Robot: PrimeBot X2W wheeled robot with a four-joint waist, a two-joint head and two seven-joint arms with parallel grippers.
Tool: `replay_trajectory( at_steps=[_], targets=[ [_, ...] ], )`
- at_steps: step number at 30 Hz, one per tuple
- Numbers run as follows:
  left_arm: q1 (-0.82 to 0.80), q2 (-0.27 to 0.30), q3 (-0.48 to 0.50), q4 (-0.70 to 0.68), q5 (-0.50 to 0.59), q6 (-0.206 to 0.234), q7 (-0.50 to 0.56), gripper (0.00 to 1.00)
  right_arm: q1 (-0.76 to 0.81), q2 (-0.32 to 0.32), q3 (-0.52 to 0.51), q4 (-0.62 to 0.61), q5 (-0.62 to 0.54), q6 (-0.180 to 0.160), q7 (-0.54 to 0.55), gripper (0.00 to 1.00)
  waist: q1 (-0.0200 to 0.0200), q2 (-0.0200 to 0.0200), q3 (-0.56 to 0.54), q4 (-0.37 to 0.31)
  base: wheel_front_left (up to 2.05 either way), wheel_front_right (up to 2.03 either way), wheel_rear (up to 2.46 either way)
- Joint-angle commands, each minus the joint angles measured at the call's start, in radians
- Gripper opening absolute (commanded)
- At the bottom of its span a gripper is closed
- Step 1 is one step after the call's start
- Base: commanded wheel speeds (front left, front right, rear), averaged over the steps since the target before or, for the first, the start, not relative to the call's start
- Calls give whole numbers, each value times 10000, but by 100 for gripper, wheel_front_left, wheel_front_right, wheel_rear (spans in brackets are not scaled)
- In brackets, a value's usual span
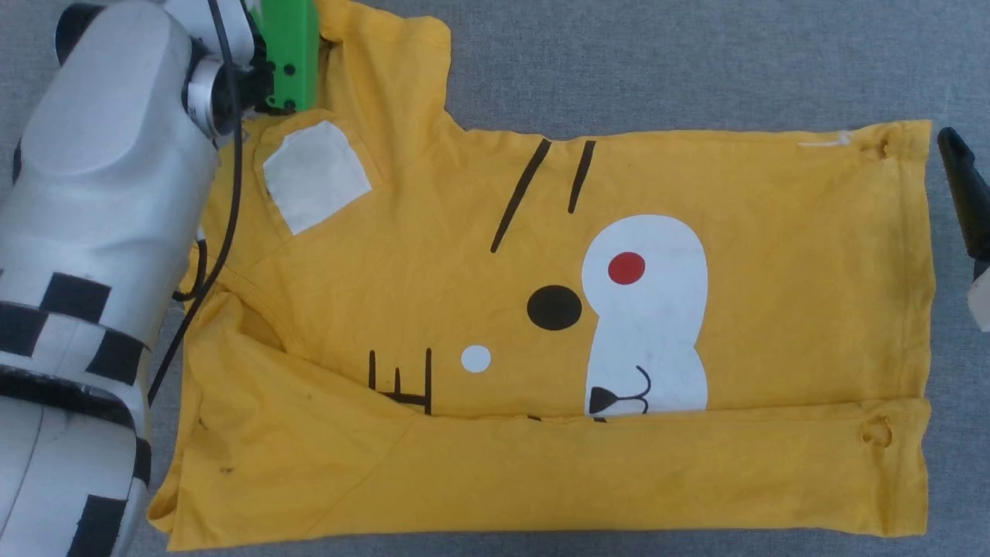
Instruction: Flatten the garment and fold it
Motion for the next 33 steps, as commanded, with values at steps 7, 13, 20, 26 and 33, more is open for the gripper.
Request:
replay_trajectory(
  at_steps=[7,13,20,26,33],
  targets=[
    [745,-297,29,348,-466,-138,-178,0,42,61,-138,-150,18,35,88,100,-1,-1,206,67,0,0,0],
    [776,-247,603,73,-898,-358,-1464,0,-3,-56,-86,-153,-48,35,295,100,-1,-1,-134,275,0,0,0],
    [882,136,1159,-750,-1283,-491,-2372,0,-629,-731,582,21,-310,35,3008,100,-1,-1,-493,369,0,0,0],
    [1238,303,1433,-1885,-1517,-300,-2608,0,-1714,-1355,1477,548,-304,35,4948,100,-1,-1,-355,653,0,0,0],
    [1601,483,1406,-3135,-1510,55,-2425,0,-2157,-2081,2372,1223,-304,35,6239,100,-1,-1,12,980,0,0,0]
  ],
)
